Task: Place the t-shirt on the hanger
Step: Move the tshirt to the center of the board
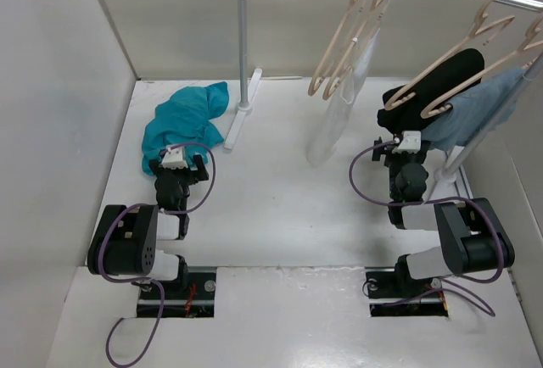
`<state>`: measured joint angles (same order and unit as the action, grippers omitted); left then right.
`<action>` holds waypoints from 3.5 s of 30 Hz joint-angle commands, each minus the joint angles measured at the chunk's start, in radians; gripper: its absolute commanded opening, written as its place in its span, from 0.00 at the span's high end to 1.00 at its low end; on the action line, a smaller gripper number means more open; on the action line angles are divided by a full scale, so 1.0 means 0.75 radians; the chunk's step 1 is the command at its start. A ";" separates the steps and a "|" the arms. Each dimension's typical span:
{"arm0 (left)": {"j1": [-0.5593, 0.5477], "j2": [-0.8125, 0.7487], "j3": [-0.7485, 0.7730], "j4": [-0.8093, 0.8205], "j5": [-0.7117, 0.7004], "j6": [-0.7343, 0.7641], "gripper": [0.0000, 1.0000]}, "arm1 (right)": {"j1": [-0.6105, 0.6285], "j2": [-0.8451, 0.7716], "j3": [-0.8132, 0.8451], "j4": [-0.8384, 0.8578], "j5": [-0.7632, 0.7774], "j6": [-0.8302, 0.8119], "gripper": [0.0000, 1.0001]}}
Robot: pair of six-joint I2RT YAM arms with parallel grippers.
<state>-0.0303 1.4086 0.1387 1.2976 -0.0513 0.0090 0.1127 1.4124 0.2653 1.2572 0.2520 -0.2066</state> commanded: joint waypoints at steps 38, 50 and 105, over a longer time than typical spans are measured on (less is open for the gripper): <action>0.075 -0.124 0.921 -1.881 0.339 1.000 0.19 | 0.477 -0.613 0.421 -1.406 0.451 0.230 0.00; 0.094 0.252 1.234 -2.170 0.314 0.976 1.00 | 0.839 -0.521 0.503 -1.510 0.521 0.171 0.00; 0.098 -0.375 0.795 -2.205 0.295 0.825 0.30 | 0.991 0.896 1.654 -1.905 -0.332 0.259 0.08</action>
<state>0.0448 1.1660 0.7444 -0.4114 0.1783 0.6167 0.8700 2.0193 1.4166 -0.0921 -0.0753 -0.0010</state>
